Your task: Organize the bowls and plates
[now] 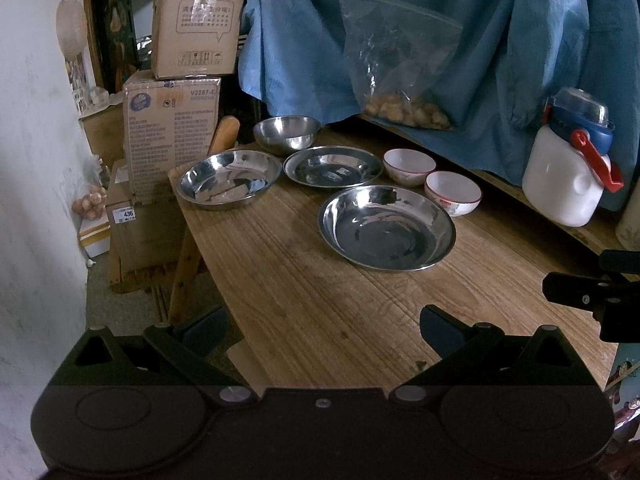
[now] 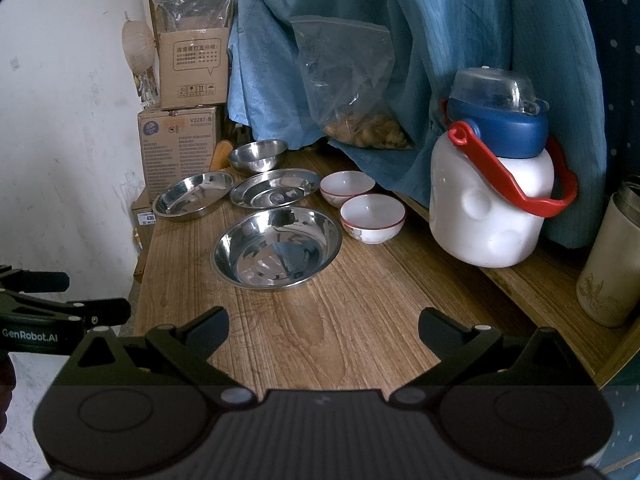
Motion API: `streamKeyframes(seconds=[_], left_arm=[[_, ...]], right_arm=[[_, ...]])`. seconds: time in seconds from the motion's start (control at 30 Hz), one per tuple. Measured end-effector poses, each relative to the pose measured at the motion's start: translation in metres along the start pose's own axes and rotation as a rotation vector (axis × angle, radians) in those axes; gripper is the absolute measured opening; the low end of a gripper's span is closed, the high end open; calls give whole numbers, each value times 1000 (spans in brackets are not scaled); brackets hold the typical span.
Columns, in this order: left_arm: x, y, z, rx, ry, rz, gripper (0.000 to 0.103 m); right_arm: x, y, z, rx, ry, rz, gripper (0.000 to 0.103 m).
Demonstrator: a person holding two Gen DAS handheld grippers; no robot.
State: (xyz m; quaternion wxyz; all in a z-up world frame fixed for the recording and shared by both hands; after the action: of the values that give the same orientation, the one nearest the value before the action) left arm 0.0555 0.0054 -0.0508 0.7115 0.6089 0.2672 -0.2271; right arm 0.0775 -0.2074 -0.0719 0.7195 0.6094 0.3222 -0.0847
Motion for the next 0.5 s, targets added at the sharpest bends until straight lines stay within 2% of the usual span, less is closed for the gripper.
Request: streamKeyframes(seconds=[0.5], left_arm=[[0,-2,-4,-8,-8,-12,102]], right_arm=[[-2,-3,0,0,-3,-4,103]])
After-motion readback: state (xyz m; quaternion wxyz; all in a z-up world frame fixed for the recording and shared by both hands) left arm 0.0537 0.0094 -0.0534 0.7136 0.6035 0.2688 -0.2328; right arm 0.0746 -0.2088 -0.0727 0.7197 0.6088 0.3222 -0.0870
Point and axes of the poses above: each gripper's, at about its wrist camera, not at the fingertips, and x roughly the way its jaws point, z to its right, y to its top, the point moved 7 cm from there along x, roughly the way its jaws point, and after that the axes turned 11 degrees about -x, right-handed, at the moved point
